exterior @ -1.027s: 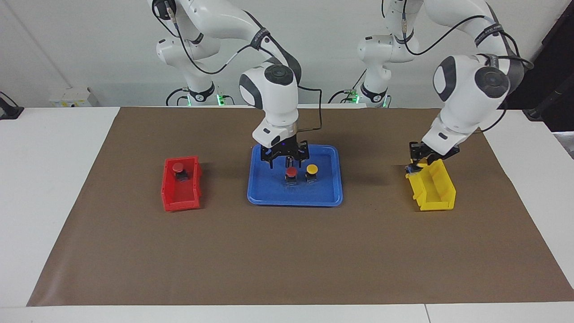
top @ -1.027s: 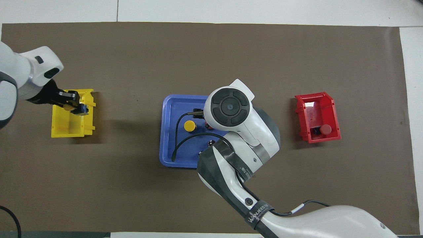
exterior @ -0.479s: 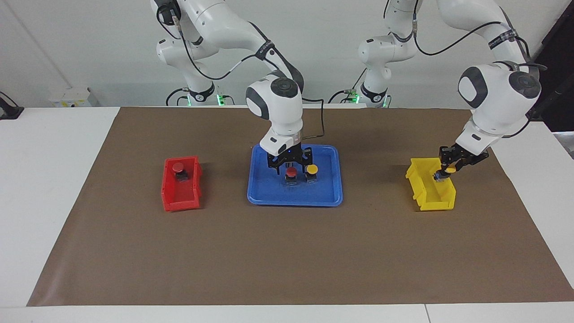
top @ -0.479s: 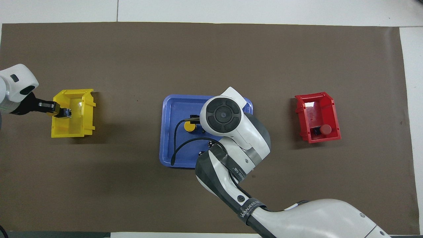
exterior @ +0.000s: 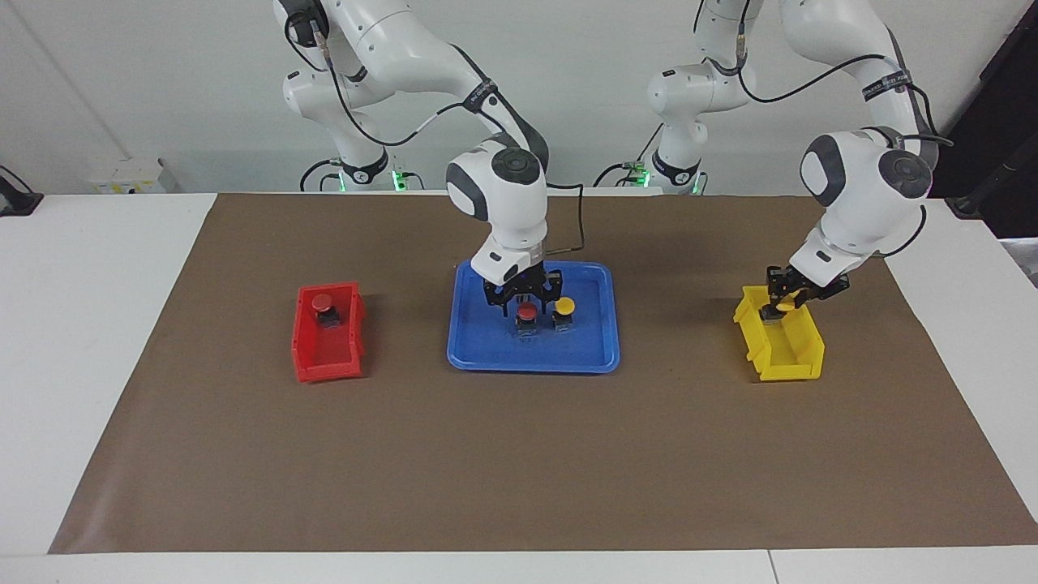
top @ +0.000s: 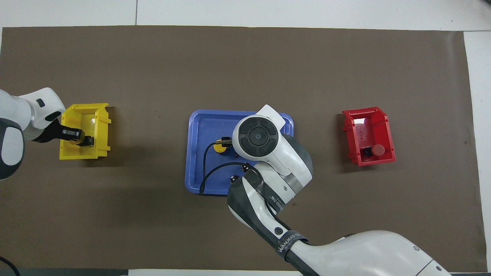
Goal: Sort red and yellow buttons by color
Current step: 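Drop the yellow button in the yellow bin while the right gripper grasps red, then carry the second red button into the red bin with the right gripper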
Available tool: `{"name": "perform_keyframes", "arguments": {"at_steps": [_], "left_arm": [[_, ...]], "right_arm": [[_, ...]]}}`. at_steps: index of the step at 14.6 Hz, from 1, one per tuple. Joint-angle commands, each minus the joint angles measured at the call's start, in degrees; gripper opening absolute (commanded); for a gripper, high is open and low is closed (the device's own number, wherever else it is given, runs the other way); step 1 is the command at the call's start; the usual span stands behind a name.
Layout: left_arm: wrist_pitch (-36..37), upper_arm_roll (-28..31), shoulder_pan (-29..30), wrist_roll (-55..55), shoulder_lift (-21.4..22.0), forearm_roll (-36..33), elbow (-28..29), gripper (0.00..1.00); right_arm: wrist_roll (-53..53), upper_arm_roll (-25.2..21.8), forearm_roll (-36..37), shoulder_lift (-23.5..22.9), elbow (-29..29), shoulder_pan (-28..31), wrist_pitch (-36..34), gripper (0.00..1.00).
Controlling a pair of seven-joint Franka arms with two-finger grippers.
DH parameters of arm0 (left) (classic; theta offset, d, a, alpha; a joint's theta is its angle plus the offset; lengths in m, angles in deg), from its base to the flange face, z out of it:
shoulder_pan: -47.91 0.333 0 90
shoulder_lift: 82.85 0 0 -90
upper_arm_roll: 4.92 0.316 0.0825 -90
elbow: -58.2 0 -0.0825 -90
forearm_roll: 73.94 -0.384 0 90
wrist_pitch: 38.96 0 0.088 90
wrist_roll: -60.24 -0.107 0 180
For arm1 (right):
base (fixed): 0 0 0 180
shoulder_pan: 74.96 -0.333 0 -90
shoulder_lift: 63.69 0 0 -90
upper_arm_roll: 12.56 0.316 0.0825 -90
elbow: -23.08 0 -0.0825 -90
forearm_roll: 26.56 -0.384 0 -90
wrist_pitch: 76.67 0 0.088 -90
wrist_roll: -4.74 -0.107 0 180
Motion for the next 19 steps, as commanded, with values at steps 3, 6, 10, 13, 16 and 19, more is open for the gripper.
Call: {"name": "perform_keyframes", "arguments": {"at_steps": [3,6,10,13,16,19], "left_arm": [[-5.2,0.4,0.6,-2.9,1.0,-1.0,4.0,0.02],[-5.3,0.4,0.7,-3.1,0.8,-1.0,4.6,0.03],[-7.7,0.4,1.4,-3.0,1.1,-1.0,6.2,0.12],[-8.5,0.4,1.4,-2.9,1.1,-1.0,6.5,0.35],[-6.0,0.4,1.3,-2.8,0.9,-1.0,4.6,0.59],[0.8,0.4,1.2,-2.4,0.8,-1.0,-0.3,0.59]], "right_arm": [[0.1,0.1,1.3,0.5,1.4,0.0,1.5,0.54],[0.2,0.1,1.3,0.5,0.5,0.2,0.4,0.40],[5.6,0.0,1.2,3.3,-5.2,5.3,-11.3,0.39],[24.7,0.1,0.1,9.2,-4.9,16.1,-20.3,0.39],[36.0,0.1,-2.0,10.4,-4.6,26.1,-23.1,0.39],[43.2,0.0,-4.4,10.8,-1.1,31.5,-18.2,0.39]]}}
